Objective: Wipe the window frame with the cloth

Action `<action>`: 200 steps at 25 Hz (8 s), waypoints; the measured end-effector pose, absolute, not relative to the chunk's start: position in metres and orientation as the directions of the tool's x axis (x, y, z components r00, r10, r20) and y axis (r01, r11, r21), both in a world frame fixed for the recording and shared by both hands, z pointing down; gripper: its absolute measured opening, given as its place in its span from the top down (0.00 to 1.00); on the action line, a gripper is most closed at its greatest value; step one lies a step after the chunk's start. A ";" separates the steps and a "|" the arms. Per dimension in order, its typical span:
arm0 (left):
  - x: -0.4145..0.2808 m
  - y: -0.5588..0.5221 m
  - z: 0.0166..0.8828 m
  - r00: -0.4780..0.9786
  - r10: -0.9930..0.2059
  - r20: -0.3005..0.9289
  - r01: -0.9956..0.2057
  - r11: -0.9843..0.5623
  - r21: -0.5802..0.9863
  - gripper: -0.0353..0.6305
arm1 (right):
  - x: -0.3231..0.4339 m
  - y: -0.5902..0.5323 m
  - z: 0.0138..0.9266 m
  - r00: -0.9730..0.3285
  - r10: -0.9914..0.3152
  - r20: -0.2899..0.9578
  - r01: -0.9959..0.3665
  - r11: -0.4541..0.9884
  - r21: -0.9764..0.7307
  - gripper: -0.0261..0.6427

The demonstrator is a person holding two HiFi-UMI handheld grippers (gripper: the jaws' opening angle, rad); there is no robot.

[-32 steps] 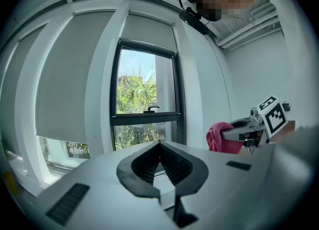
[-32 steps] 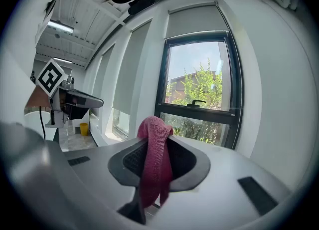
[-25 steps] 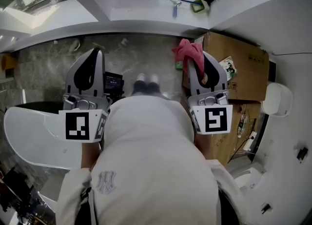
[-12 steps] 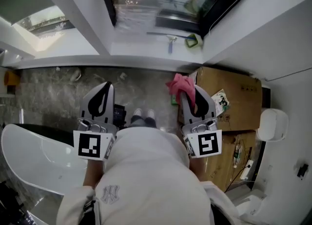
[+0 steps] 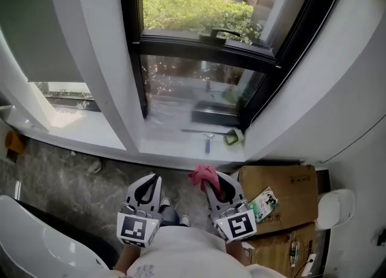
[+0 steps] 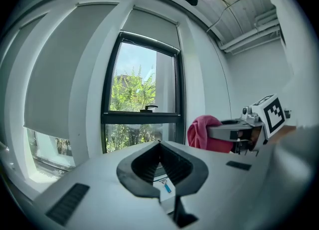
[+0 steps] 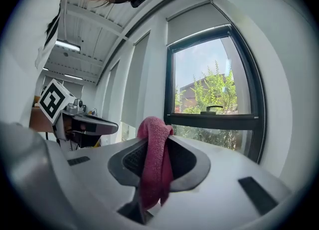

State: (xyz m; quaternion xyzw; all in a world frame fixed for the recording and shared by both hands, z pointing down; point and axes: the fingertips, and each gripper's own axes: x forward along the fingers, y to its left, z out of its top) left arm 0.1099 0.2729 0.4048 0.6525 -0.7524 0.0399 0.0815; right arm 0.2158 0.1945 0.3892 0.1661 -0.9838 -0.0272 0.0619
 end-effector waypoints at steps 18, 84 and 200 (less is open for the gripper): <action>-0.018 0.215 0.388 -0.071 -0.984 0.163 -0.995 0.082 0.057 0.93 | 0.097 0.140 0.381 -0.885 -0.439 0.156 -0.428 0.898 0.104 0.83; -0.113 -0.005 0.333 -0.191 -0.980 0.054 -0.980 0.188 -0.067 0.93 | -0.083 -0.089 0.238 -0.975 -0.073 -0.210 -0.108 0.981 0.160 0.83; -0.162 0.007 0.332 -0.094 -0.995 0.017 -0.995 0.093 -0.025 0.93 | -0.317 -0.097 0.029 -0.861 0.072 -0.503 -0.126 0.928 0.350 0.85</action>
